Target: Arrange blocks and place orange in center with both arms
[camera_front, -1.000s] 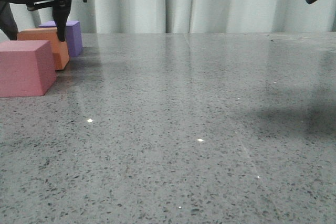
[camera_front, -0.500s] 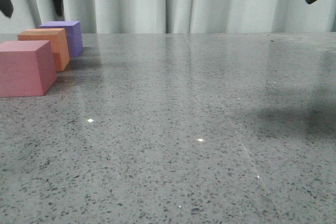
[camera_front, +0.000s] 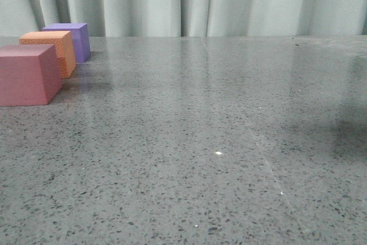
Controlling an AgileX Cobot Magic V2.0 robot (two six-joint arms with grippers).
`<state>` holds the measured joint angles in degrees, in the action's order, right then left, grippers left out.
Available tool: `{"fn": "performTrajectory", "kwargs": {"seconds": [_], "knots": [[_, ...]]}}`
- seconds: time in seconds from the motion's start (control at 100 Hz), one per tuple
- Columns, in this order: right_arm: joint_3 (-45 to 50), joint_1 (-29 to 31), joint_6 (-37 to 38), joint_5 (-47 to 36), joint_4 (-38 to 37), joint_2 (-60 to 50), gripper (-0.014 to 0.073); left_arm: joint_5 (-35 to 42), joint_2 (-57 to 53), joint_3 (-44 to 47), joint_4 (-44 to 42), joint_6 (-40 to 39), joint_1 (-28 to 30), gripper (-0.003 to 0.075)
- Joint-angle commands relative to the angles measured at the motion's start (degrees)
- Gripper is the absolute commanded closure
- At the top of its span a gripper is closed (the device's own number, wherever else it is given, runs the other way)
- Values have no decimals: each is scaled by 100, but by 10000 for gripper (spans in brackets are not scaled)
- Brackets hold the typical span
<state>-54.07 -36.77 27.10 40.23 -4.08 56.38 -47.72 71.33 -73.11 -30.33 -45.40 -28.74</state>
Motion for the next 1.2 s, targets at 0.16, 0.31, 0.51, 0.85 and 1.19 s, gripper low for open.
{"fn": "performTrajectory", "kwargs": {"seconds": [0.16,0.31,0.51,0.85,1.19], "knots": [[726,12,-40,-1123,-387,-835,-8,924,-1227,1087,-479,-80,-54,442],[1175,12,-40,-1483,-471,-1309,-6,1261,-1848,1836,-546,-60,-54,578],[1641,12,-40,-1604,-770,-1814,201,1763,-2588,2704,-609,-60,-54,739],[2139,12,-40,-2014,-911,-2460,715,2120,-3551,3679,-526,-60,-54,739],[2493,12,-40,-2309,-858,-2616,715,2277,-4127,4122,-528,-60,-54,739]]}}
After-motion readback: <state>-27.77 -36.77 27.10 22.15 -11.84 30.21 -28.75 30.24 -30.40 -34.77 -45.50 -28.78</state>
